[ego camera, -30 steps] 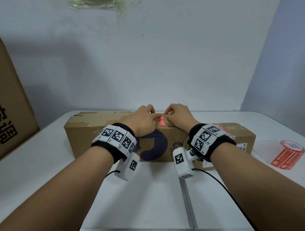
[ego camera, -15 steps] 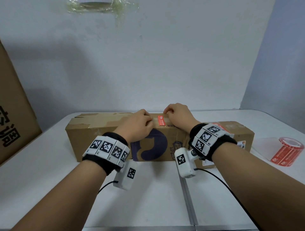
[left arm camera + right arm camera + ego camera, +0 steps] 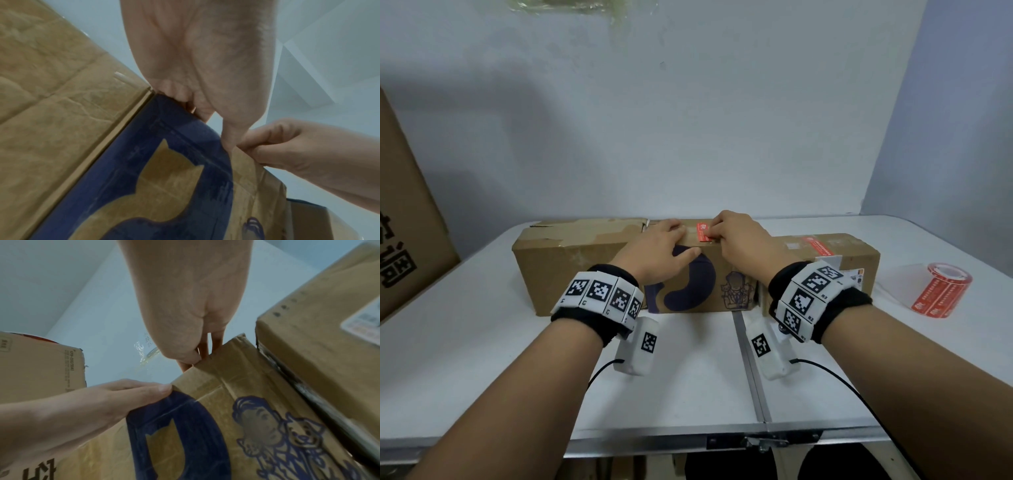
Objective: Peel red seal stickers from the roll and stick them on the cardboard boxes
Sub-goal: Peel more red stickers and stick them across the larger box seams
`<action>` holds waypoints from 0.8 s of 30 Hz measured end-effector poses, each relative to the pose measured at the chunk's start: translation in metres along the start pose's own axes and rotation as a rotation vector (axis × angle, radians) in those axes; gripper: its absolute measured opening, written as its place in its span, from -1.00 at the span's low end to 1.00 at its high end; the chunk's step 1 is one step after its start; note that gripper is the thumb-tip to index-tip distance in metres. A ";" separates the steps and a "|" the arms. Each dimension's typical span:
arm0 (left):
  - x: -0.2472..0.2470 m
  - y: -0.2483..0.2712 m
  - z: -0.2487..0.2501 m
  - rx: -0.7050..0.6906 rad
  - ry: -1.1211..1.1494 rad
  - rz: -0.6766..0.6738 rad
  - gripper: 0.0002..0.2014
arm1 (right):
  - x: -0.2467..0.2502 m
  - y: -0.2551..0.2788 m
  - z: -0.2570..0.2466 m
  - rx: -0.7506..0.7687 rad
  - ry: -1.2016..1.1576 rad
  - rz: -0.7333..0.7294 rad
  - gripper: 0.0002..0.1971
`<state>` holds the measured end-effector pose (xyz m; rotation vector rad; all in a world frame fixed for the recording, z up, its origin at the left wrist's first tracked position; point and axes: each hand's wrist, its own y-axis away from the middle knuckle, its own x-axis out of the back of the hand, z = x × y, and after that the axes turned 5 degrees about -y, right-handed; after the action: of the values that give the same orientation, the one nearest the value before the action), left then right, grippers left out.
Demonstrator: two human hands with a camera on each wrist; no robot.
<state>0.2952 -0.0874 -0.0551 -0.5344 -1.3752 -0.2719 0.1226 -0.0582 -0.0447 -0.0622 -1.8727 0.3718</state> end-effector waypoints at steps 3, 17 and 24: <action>0.001 0.000 0.001 0.007 0.021 0.004 -0.36 | 0.002 0.008 -0.003 -0.003 0.041 0.010 -0.62; 0.002 0.000 0.002 -0.029 0.049 0.007 -0.42 | 0.003 0.036 -0.007 -0.056 -0.222 0.250 -0.65; -0.004 -0.002 0.006 -0.085 -0.019 0.053 -0.51 | -0.007 0.033 -0.004 -0.066 -0.224 0.287 -0.75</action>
<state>0.2882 -0.0865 -0.0581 -0.6450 -1.3697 -0.2840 0.1243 -0.0278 -0.0593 -0.3491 -2.1034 0.5306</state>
